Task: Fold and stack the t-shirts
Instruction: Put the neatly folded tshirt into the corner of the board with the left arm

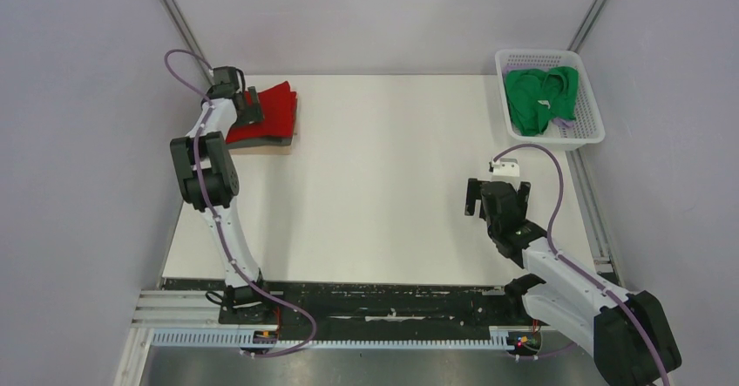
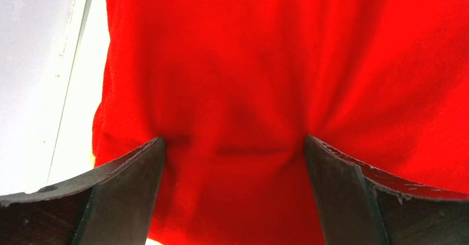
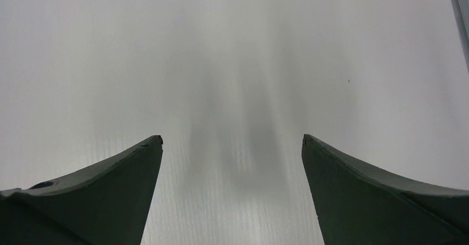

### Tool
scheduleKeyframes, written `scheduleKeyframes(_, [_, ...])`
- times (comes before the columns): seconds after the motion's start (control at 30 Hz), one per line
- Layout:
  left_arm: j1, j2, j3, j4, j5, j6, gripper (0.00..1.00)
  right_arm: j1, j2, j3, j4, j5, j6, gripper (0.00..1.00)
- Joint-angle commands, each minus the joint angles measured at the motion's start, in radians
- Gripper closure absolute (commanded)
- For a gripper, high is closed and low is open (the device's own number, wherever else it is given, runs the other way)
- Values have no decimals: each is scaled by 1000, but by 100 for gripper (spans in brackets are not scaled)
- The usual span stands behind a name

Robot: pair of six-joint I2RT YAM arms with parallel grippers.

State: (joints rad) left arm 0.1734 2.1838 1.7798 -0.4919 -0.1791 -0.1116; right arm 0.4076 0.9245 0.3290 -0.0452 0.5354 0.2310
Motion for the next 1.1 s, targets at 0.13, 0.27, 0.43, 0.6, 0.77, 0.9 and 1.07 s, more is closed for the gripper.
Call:
scheduleKeyframes(0.13, [-3, -141, -235, 261, 88, 52, 0, -4, -3, -11, 37, -3, -13, 2])
scheduleKeyframes(0.27, [-3, -191, -296, 315, 33, 85, 0, -4, -7, -15, 37, -2, -17, 2])
scheduleKeyframes(0.43, [-5, -273, -278, 303, 46, 61, 0, -4, -9, -18, 38, -12, -18, 2])
scheduleKeyframes(0.6, [-5, -381, -300, 332, 136, -13, 0, -4, -9, -17, 64, -19, -16, 2])
scheduleKeyframes(0.77, [-5, -406, -382, 400, 272, -134, 0, -4, -16, -21, 80, -29, -14, 2])
scheduleKeyframes(0.9, [-4, -427, -499, 485, 360, -225, 0, -4, -9, -17, 77, -38, -20, 2])
scheduleKeyframes(1.07, [-5, -410, -589, 586, 368, -255, 0, -4, -3, -13, 77, -39, -25, 2])
